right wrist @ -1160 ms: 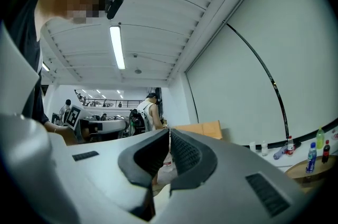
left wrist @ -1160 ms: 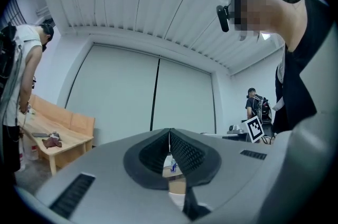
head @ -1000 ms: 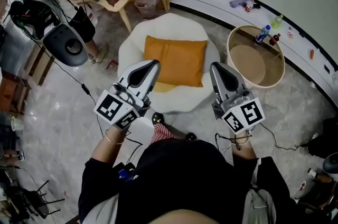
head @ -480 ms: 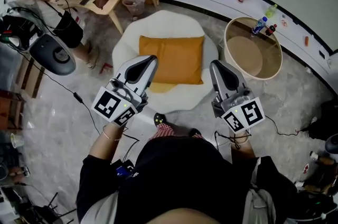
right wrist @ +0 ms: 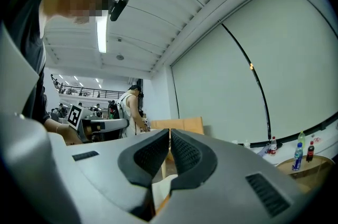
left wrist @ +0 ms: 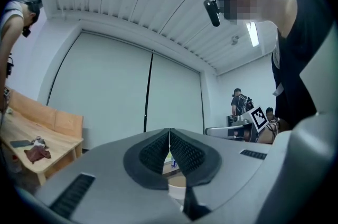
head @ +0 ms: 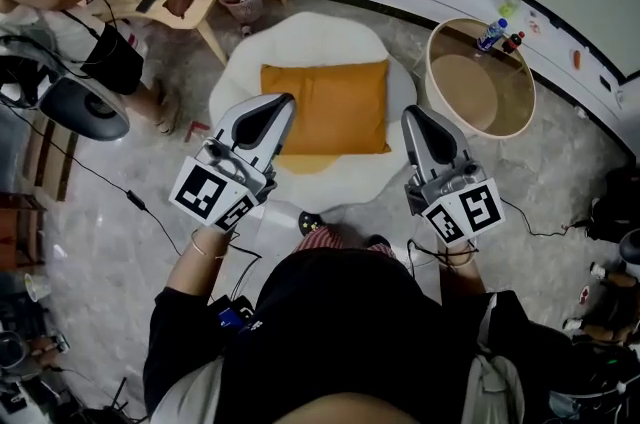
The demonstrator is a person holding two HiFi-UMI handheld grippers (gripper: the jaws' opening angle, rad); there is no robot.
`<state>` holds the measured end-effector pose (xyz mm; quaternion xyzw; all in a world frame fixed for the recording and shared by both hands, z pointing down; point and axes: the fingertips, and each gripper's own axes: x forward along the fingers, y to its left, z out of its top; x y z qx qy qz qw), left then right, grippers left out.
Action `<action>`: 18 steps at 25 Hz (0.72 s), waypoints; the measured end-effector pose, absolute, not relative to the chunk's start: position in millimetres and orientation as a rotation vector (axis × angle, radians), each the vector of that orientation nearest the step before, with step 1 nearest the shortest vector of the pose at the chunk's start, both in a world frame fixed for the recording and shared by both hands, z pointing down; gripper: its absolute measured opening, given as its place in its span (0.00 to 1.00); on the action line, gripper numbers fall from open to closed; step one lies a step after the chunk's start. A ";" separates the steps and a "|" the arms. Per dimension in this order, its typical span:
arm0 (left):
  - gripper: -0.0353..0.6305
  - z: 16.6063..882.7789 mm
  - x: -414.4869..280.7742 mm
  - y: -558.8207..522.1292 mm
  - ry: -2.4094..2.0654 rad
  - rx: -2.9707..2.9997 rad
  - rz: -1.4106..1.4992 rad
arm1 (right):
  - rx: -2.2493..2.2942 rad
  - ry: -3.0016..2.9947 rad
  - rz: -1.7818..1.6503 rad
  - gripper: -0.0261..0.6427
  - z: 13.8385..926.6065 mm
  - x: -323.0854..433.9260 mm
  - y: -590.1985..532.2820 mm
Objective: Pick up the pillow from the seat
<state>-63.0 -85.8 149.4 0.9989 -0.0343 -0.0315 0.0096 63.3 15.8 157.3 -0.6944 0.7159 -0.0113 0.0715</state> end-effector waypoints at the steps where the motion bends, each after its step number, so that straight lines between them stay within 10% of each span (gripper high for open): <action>1: 0.07 150.8 -64.3 -89.8 -0.099 3.126 -0.094 | -2.104 2.140 -0.036 0.07 158.6 63.5 12.8; 18: 0.07 179.9 -83.6 -128.2 0.040 3.171 -0.049 | -2.299 2.031 -0.090 0.07 188.3 40.4 -21.9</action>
